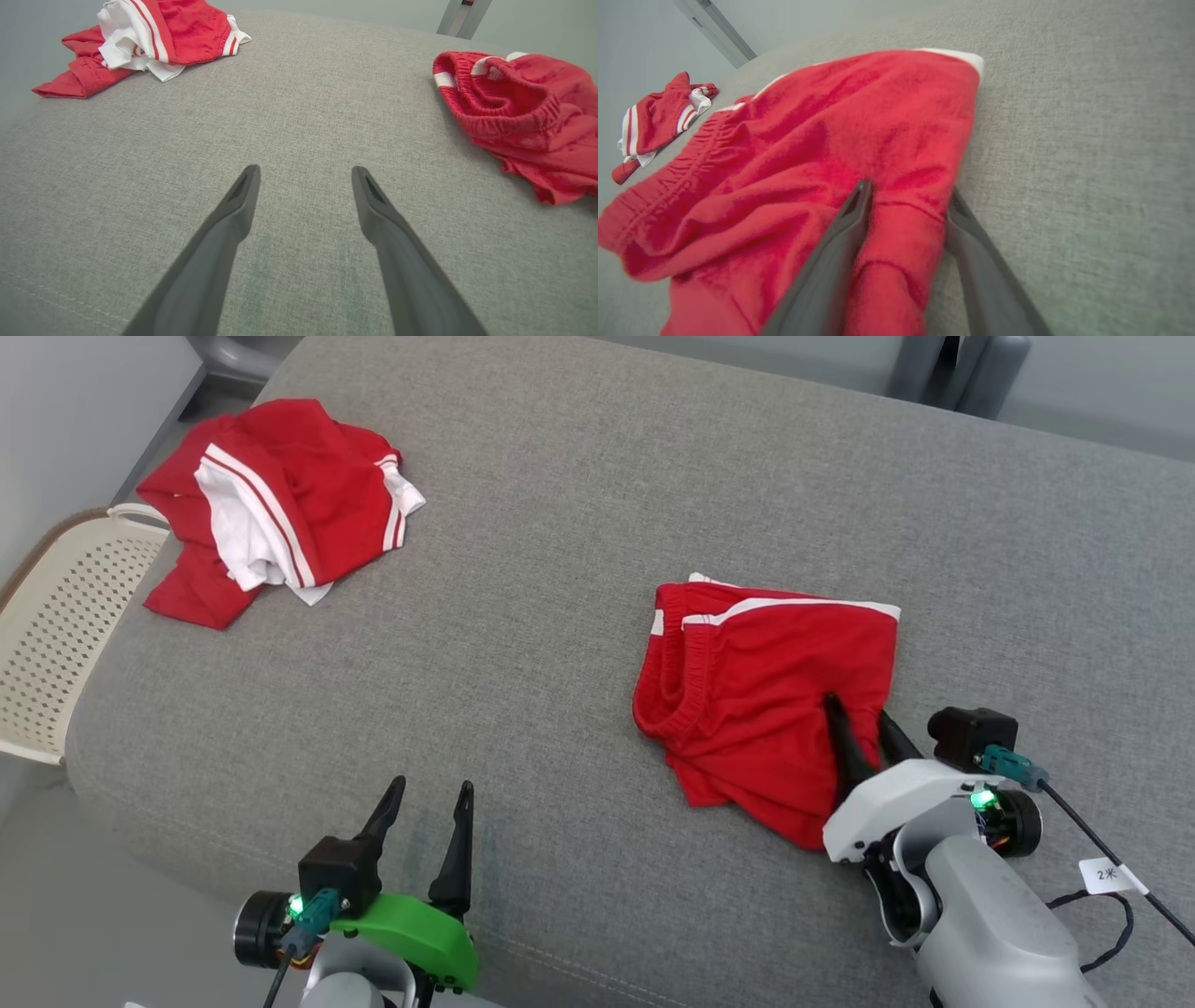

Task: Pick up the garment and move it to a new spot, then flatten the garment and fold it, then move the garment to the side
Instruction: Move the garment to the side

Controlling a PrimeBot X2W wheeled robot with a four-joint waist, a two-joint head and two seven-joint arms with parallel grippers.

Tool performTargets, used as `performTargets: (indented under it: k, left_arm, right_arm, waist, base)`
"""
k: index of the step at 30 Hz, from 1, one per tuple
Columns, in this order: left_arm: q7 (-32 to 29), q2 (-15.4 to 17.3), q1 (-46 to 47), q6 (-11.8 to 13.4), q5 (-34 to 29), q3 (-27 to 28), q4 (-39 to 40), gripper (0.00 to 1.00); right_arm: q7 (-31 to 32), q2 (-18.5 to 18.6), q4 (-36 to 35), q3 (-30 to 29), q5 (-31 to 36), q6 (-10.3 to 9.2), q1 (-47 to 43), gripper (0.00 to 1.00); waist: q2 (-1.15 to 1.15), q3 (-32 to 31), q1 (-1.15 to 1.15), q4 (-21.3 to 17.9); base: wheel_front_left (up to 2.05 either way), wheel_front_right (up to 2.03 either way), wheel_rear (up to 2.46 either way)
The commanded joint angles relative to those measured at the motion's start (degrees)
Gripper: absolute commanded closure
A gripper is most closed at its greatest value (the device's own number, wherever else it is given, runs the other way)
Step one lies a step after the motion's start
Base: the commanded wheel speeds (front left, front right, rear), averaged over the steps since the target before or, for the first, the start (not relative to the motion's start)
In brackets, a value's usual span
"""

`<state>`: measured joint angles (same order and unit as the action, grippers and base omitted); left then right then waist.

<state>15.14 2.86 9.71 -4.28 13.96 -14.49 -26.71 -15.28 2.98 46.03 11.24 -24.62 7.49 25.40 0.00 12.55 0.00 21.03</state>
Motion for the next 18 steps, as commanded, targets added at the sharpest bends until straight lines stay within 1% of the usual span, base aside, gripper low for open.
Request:
performTargets:
  k: [1,4,7,9,13,18]
  left_arm:
    - [0.0,0.1,-0.2,0.2,0.0,0.4,0.1,0.00]
    - [0.0,0.1,0.2,-0.1,-0.2,0.7,0.0,0.00]
    - [0.0,0.1,0.6,-0.4,-0.8,1.1,0.3,0.00]
    - [0.0,0.1,0.8,-0.5,-1.4,1.4,0.8,0.00]
    - [0.0,0.1,1.7,-0.8,-2.5,2.1,1.1,0.00]
    - [0.0,0.1,3.0,-1.4,-2.9,1.9,0.8,0.00]
  right_arm:
    - [0.2,-0.1,-0.1,-0.3,-0.7,0.00,-1.0,1.00]
    - [0.2,0.0,-1.5,-0.8,-0.5,-0.01,-1.9,1.00]
    - [0.2,0.2,-3.7,-1.7,-0.6,-0.05,-2.7,1.00]
    - [0.2,0.1,-5.2,-1.3,0.2,-0.05,-2.5,1.00]
    - [0.1,0.0,-7.6,0.0,-0.2,-0.05,-3.1,1.00]
    - [0.1,0.0,-9.2,-0.4,-0.8,-0.05,-4.3,1.00]
  waist:
    - [0.00,0.4,0.00,-0.9]
    - [0.00,-0.1,0.00,-3.2]
    - [0.00,-0.9,0.00,-6.6]
    - [0.00,-1.2,0.00,-9.7]
    - [0.00,-1.0,0.00,-17.0]
    - [0.00,-0.8,0.00,-25.2]
  base:
    - [0.00,0.00,0.00]
    - [0.00,0.00,0.00]
    - [0.00,0.00,0.00]
    - [0.00,0.00,0.00]
    - [0.00,0.00,0.00]
    - [0.00,0.00,0.00]
